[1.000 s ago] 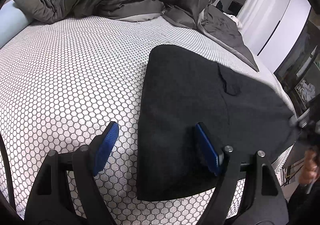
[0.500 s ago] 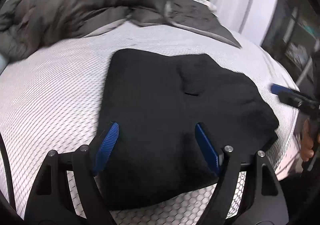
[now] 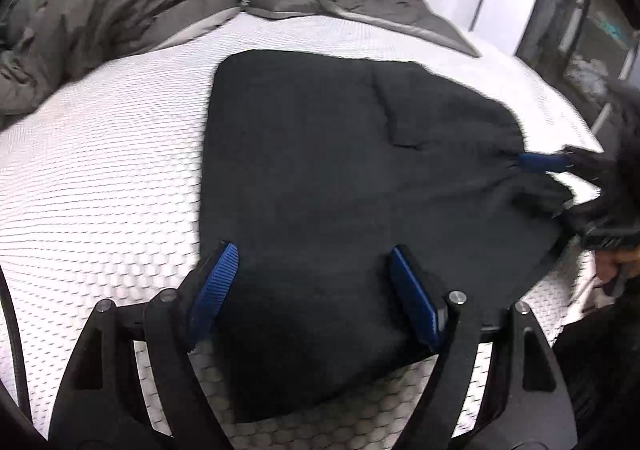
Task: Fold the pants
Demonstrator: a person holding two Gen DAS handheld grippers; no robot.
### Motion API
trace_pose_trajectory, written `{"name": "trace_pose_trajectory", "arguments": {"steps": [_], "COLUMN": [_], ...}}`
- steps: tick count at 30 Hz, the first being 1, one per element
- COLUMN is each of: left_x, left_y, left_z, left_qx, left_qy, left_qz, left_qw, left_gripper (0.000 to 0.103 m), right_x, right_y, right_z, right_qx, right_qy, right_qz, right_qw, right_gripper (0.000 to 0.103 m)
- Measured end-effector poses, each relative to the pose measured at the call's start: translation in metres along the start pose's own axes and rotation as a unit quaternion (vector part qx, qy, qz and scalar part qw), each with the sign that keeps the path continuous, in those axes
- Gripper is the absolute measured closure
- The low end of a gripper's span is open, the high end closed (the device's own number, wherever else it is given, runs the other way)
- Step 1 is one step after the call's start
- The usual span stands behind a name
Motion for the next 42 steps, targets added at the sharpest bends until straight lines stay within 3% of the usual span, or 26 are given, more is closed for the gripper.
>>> {"name": "trace_pose_trajectory", "arguments": {"steps": [2, 5, 7, 9, 13, 15, 18, 20, 22, 24, 26, 28, 31, 33, 36, 38, 42], "left_x": [-0.008, -0.006, 0.003, 0.014, 0.022, 0.017, 0.003, -0.005, -0.001, 0.006, 0.008, 0.006, 0.001, -0.003, -0.008, -0.013, -0.045], "left_y": [0.007, 0.019, 0.032, 0.044, 0.050, 0.045, 0.043, 0.038, 0.033, 0.033, 0.040, 0.053, 0.077, 0.086, 0.087, 0.085, 0.082], "left_z": [0.006, 0.026, 0.026, 0.012, -0.034, -0.036, -0.029, -0.026, -0.024, -0.020, -0.013, -0.001, -0.007, -0.026, -0.063, -0.070, -0.057], "left_qx": [0.002, 0.036, 0.041, 0.026, -0.035, -0.036, -0.038, -0.039, -0.038, -0.040, -0.032, 0.000, 0.017, -0.001, -0.053, -0.063, -0.057], "left_qy": [-0.003, -0.034, -0.050, -0.036, -0.022, -0.033, -0.038, -0.031, -0.012, 0.001, -0.012, -0.031, -0.028, -0.024, -0.018, -0.028, -0.007], "left_qz": [0.014, 0.030, 0.017, -0.012, -0.051, -0.062, -0.052, -0.043, -0.050, -0.057, -0.048, -0.034, -0.003, 0.006, 0.006, 0.017, 0.044], "left_qw": [0.9999, 0.9983, 0.9978, 0.9989, 0.9978, 0.9969, 0.9972, 0.9978, 0.9979, 0.9976, 0.9983, 0.9990, 0.9995, 0.9997, 0.9984, 0.9975, 0.9974], "left_gripper": [0.027, 0.027, 0.027, 0.027, 0.026, 0.026, 0.026, 0.023, 0.020, 0.021, 0.024, 0.023, 0.023, 0.024, 0.025, 0.025, 0.022], "right_x": [0.009, 0.011, 0.008, 0.004, -0.009, -0.014, -0.006, 0.009, 0.018, 0.013, 0.008, 0.012, 0.010, 0.010, 0.008, 0.007, 0.017], "right_y": [0.001, 0.014, 0.027, 0.040, 0.055, 0.051, 0.046, 0.042, 0.037, 0.035, 0.037, 0.049, 0.074, 0.086, 0.093, 0.086, 0.077], "right_z": [0.007, 0.014, 0.011, 0.001, -0.048, -0.072, -0.070, -0.057, -0.049, -0.048, -0.040, -0.033, -0.037, -0.053, -0.090, -0.111, -0.100], "right_qx": [0.006, 0.035, 0.044, 0.045, -0.013, -0.050, -0.056, -0.048, -0.042, -0.038, -0.031, -0.006, 0.027, 0.020, -0.028, -0.062, -0.072], "right_qy": [0.010, 0.018, 0.034, 0.036, 0.043, 0.031, 0.019, 0.017, 0.035, 0.026, 0.029, 0.043, 0.027, 0.022, 0.015, -0.007, -0.039], "right_qz": [-0.017, -0.024, -0.028, -0.030, -0.012, 0.009, 0.011, -0.004, -0.017, -0.003, -0.005, -0.024, -0.033, -0.049, -0.055, -0.042, -0.010], "right_qw": [1.000, 0.999, 0.998, 0.998, 0.999, 0.998, 0.998, 0.999, 0.998, 0.999, 0.999, 0.999, 0.999, 0.998, 0.998, 0.997, 0.997], "right_gripper": [0.039, 0.039, 0.039, 0.039, 0.039, 0.040, 0.043, 0.049, 0.049, 0.049, 0.048, 0.045, 0.040, 0.040, 0.040, 0.042, 0.045]}}
Point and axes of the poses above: each gripper's, at about its wrist camera, not at the fingertips, and z roughly against the way its jaws point, x to its right, y to its top, the point moved 1 cm from there along -z, roughly the way its jaws point, and after that the axes turned 5 degrees about x, right-handed, at the moved point
